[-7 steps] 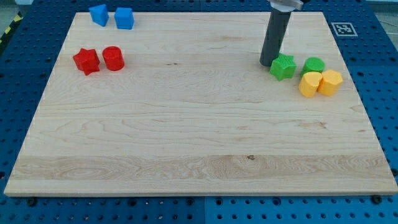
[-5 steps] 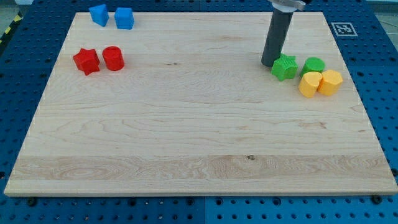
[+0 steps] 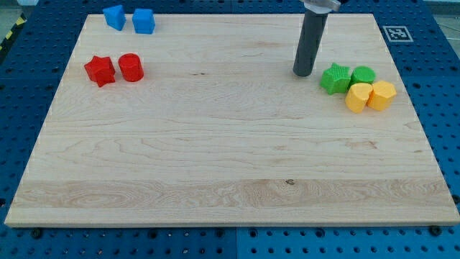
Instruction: Move the arm towards the left of the board
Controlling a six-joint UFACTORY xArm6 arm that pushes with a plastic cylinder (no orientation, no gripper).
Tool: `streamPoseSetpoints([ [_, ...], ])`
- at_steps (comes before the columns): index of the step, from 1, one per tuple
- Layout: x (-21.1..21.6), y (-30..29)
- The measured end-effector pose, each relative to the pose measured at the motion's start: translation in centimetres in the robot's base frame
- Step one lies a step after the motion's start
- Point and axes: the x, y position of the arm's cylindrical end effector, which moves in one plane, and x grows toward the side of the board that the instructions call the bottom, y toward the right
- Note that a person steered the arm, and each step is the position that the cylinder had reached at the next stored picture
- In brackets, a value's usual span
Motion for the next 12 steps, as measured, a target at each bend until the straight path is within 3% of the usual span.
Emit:
streamPoseSetpoints([
  [12,-0.1,-5.6],
])
